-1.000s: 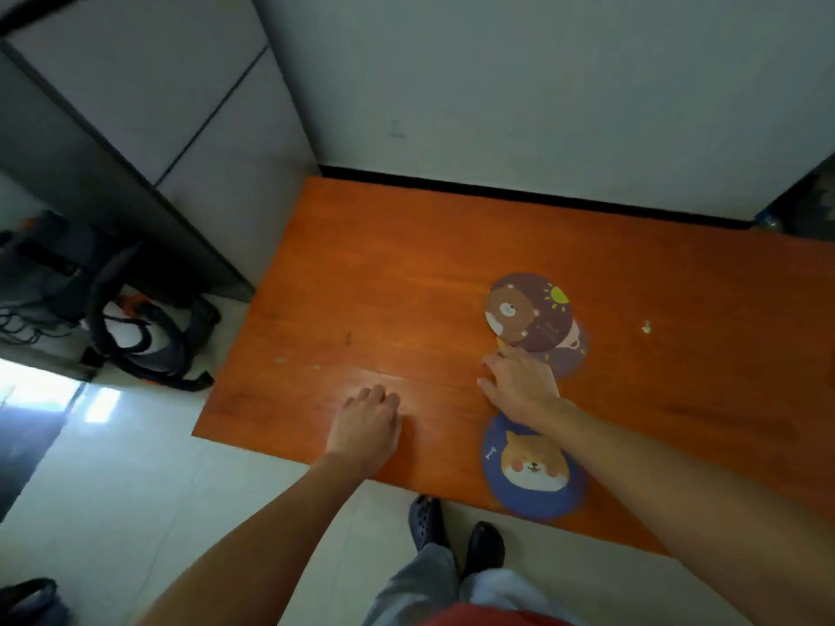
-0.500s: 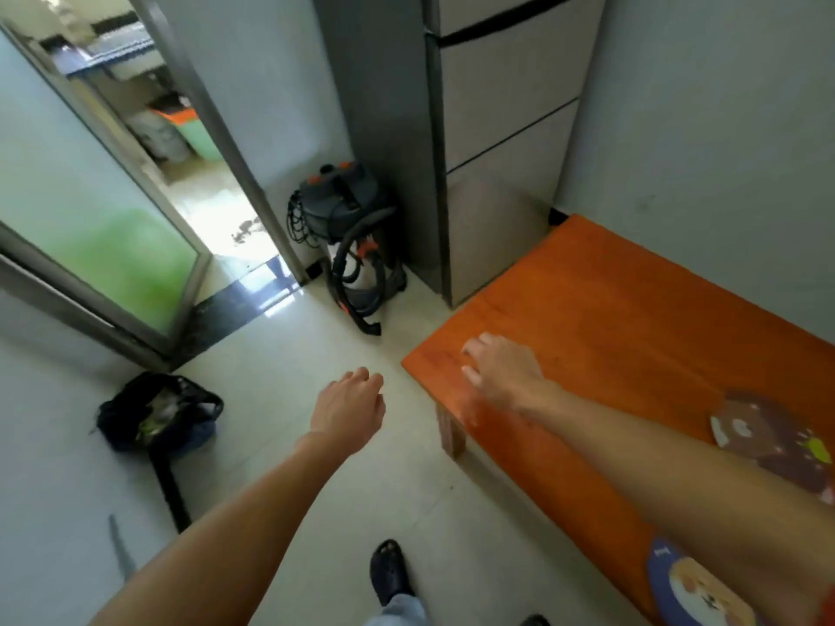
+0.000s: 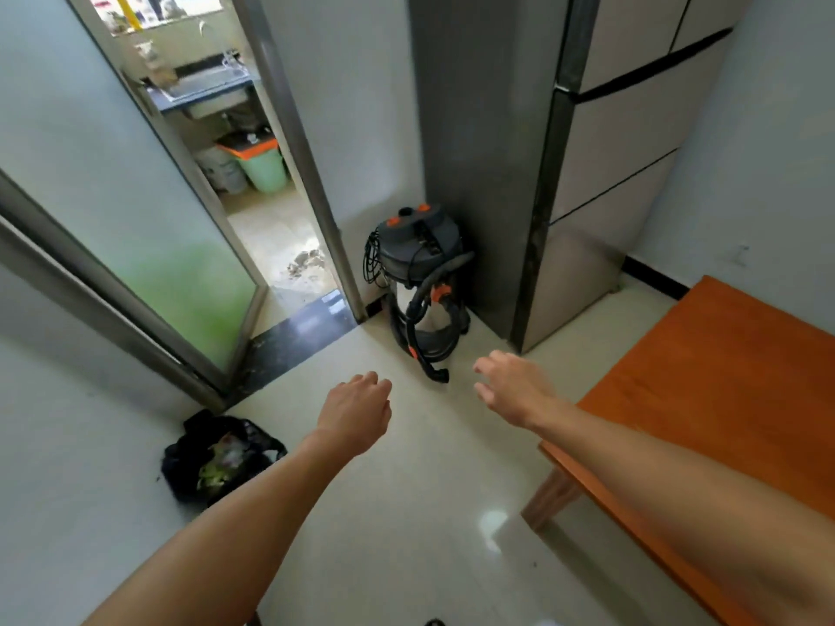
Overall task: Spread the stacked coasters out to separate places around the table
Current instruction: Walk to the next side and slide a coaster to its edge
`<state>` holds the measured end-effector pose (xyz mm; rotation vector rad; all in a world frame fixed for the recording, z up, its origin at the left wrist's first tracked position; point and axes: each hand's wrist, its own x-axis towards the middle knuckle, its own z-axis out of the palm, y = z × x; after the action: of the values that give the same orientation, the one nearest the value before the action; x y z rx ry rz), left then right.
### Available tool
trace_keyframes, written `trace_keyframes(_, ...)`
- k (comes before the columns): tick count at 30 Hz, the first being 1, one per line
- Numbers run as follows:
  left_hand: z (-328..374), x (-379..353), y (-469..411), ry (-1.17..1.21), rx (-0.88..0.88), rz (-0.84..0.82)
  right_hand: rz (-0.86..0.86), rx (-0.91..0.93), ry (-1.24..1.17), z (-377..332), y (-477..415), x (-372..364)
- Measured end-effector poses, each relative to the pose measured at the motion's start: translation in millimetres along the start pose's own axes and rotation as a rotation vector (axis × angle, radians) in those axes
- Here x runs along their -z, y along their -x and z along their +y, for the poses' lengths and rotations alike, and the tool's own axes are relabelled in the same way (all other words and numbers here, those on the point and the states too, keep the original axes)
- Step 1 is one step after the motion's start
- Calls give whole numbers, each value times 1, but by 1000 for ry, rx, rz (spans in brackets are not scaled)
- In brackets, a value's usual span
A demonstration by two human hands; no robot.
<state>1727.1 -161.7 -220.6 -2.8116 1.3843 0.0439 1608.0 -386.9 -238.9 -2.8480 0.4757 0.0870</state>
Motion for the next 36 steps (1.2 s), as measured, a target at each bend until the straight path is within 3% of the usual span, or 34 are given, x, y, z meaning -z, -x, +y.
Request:
trace_keyframes(12, -2, 6, -217, 36, -250, -36, 38, -249, -49, 101, -140, 11)
trace_keyframes(22, 62, 14, -396, -13, -539, -121, 33, -543, -85, 213, -187, 37)
trace_keyframes(30, 157, -4, -516, -29, -947, -205, 82, -971, -111, 289, -162, 40)
trace_keyframes(36, 217, -17, -571, 43, -1174, -269, 99, -1314, -198, 294, -141, 35)
